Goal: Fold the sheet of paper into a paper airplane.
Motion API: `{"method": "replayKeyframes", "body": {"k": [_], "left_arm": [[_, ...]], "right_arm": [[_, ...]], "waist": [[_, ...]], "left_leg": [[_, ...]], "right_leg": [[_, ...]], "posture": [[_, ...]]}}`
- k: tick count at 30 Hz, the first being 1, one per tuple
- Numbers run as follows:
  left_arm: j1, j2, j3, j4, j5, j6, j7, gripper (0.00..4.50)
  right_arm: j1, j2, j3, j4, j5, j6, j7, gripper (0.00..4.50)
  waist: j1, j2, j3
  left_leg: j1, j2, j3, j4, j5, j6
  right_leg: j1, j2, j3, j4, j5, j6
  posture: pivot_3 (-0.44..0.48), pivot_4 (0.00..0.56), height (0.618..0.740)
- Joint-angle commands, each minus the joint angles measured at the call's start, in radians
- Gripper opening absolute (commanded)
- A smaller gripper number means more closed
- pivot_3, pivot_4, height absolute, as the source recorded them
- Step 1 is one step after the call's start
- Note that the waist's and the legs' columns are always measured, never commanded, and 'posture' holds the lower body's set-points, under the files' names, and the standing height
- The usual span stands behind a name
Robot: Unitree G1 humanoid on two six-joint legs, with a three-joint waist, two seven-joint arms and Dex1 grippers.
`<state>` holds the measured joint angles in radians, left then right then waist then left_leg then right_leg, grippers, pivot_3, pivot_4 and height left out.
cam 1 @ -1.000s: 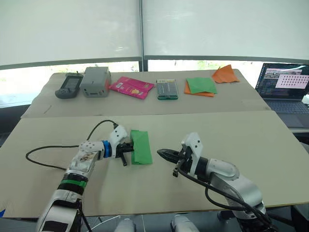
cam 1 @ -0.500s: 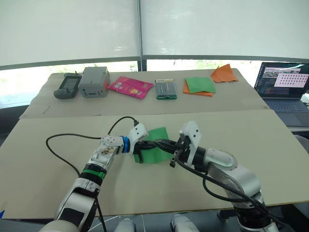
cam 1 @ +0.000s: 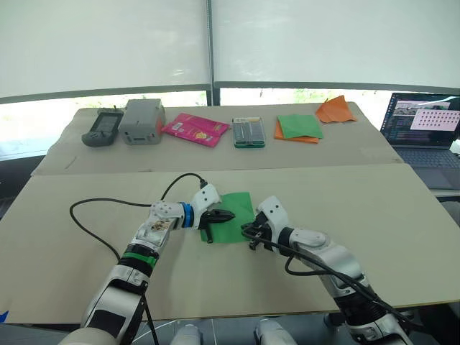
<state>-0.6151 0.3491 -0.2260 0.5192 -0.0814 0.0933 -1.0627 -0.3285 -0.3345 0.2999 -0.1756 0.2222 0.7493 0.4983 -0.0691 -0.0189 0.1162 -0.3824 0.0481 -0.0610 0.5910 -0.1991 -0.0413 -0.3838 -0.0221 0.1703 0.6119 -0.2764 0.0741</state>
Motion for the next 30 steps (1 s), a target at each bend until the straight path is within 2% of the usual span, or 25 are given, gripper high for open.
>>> {"method": "replayKeyframes", "body": {"k": [1,12,14,27,30], "left_arm": [[0.017,0.021,0.021,-0.055,-0.012,0.006,-0.001,0.0],[0.171,0.112,0.05,-0.19,-0.027,0.071,0.004,0.0],[0.199,0.126,0.053,-0.197,-0.023,0.073,0.013,0.0],[0.239,0.128,0.024,-0.216,-0.007,0.079,0.056,0.0],[0.24,0.132,0.025,-0.227,-0.009,0.076,0.055,0.0]], "right_arm": [[0.025,0.007,0.013,0.05,-0.016,0.009,0.002,0.01],[0.033,0.019,-0.01,0.044,-0.016,0.015,-0.007,0.01],[0.036,0.02,-0.012,0.04,-0.017,0.017,-0.009,0.01],[0.041,0.028,-0.027,0.009,-0.013,0.025,-0.032,0.01],[0.026,0.046,-0.078,-0.018,0.012,0.023,-0.045,0.87]], "waist": [[-0.001,0.0,-0.001],[-0.001,0.0,-0.002],[-0.001,0.0,-0.002],[0.001,0.0,-0.006],[0.001,0.0,-0.006]], "left_leg": [[0.0,0.0,0.0,0.0,0.0,0.0],[0.005,0.0,0.0,0.0,0.0,0.0],[0.005,0.0,0.0,0.0,0.0,0.0],[0.007,0.0,0.0,0.0,0.0,0.0],[0.007,0.0,0.0,0.0,0.0,0.0]], "right_leg": [[0.0,0.0,0.0,0.0,0.0,0.0],[0.0,0.0,0.0,0.0,0.0,-0.001],[0.0,0.0,0.0,0.0,-0.003,-0.005],[0.002,0.0,0.0,0.0,-0.005,-0.008],[0.002,0.0,0.0,0.0,-0.005,-0.008]], "posture": [[0.0,0.15,0.74],[0.0,0.15,0.74],[0.0,0.15,0.74],[0.0,0.15,0.74],[0.0,0.15,0.74]]}}
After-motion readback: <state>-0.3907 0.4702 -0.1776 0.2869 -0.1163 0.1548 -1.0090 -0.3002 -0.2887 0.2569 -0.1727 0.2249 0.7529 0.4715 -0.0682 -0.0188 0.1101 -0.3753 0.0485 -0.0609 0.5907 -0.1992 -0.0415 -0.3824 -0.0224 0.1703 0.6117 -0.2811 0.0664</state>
